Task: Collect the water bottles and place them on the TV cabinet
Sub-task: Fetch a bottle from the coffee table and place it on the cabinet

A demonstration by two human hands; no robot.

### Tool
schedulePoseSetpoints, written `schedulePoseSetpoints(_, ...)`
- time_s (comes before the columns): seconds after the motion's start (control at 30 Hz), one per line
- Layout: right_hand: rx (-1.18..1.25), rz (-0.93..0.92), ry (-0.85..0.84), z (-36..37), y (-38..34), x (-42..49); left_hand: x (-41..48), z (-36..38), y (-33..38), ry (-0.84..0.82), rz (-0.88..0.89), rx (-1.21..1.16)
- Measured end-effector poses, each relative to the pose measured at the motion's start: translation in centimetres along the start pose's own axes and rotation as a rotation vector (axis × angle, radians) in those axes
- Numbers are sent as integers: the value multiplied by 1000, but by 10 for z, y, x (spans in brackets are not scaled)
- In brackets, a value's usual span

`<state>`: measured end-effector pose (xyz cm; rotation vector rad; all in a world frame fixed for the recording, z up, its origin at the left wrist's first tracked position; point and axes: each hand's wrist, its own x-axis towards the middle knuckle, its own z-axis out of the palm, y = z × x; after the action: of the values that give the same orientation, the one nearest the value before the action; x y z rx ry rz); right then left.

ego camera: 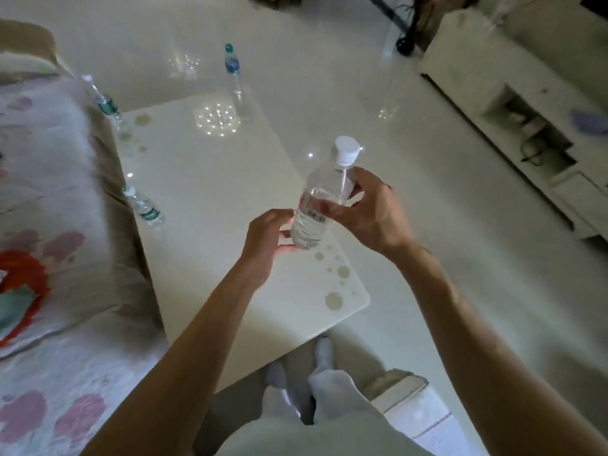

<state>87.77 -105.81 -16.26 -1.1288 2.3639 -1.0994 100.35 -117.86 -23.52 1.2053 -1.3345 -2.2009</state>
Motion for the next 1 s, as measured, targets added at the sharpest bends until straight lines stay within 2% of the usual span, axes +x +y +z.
schedulePoseSetpoints(0.3,-17,195,295,-80,38,-50,1,100,-6,-259,-42,182)
schedulePoseSetpoints(0.5,-10,268,399,-127,72,-71,-8,164,-17,-365,-52,235)
schedulePoseSetpoints(0.67,-6,260,425,-168,107,-74,-2,218,-24,-395,-53,257)
schedulePoseSetpoints(1.0,0,216,413,-275,185,-67,6,351,-40,-339,-75,242)
